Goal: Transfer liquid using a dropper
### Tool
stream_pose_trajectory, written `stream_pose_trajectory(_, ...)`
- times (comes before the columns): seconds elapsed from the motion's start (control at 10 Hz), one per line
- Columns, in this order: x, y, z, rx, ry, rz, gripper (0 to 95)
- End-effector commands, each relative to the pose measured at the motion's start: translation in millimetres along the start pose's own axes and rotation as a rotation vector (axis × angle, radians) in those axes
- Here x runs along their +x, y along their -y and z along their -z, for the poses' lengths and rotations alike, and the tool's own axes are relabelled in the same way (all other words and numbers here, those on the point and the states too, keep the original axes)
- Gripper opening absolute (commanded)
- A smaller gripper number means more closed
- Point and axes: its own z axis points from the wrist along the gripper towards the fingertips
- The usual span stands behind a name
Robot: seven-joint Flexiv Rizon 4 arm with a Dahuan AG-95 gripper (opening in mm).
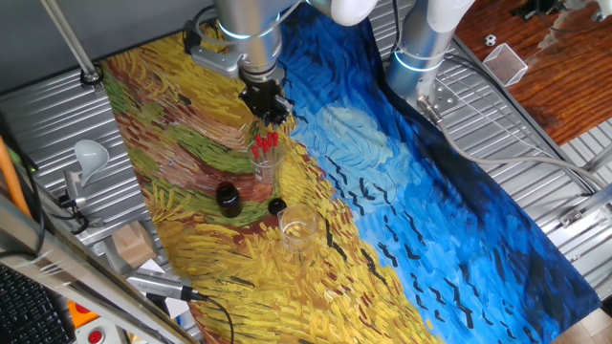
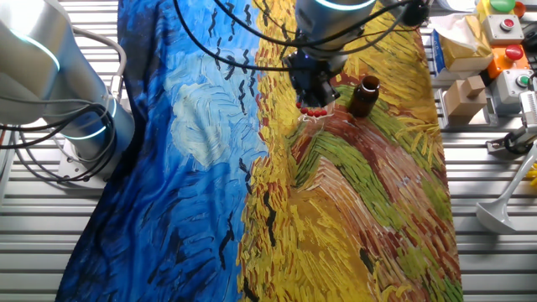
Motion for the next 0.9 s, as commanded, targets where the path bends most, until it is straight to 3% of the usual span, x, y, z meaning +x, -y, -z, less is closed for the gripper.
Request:
stream_pose_trajectory(0.1, 0.2, -0.5, -0.6, -0.004, 0.002, -0.005, 19.0)
stream_pose_trajectory(0.5, 0.4, -0.5, -0.7, 0.005, -0.004, -0.010, 19.0)
stream_pose_trajectory(0.9, 0.4, -0.6, -0.4, 0.015, 0.012, -0.035, 19.0)
